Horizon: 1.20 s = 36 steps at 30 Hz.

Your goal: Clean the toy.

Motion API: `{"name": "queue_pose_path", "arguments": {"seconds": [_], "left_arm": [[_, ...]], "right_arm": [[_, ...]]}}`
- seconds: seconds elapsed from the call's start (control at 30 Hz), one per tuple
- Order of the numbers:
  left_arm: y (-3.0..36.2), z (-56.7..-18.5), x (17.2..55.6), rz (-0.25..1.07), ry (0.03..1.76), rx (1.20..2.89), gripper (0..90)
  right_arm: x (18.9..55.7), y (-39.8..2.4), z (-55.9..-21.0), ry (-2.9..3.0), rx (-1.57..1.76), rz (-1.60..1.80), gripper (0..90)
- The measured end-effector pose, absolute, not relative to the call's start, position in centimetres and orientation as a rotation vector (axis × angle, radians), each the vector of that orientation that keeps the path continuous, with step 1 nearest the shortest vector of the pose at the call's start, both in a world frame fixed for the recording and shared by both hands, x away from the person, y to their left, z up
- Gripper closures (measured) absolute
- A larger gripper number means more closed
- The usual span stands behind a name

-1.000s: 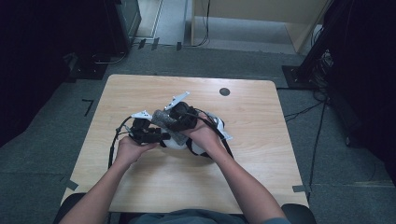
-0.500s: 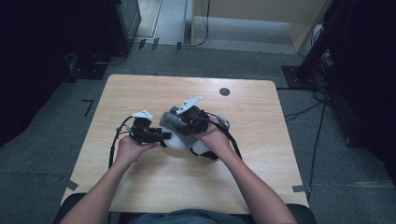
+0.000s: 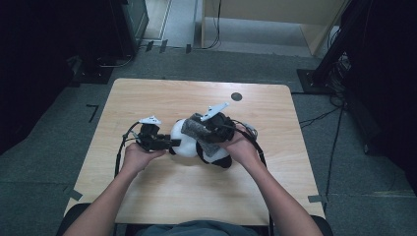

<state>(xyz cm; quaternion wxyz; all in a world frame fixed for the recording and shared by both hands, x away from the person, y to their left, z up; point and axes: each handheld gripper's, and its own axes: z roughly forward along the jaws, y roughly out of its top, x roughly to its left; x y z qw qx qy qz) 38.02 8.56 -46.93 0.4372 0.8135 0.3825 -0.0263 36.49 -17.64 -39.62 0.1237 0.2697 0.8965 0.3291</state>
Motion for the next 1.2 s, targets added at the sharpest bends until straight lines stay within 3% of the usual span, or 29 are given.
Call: {"name": "queue_pose_path", "arguments": {"seconds": [1.2], "left_arm": [[8.5, -46.7, 37.7, -0.053, 0.949, 2.026, 58.4]], "right_arm": [[34.4, -27.0, -38.6, 2.369, 1.097, 1.187, 68.7]]}}
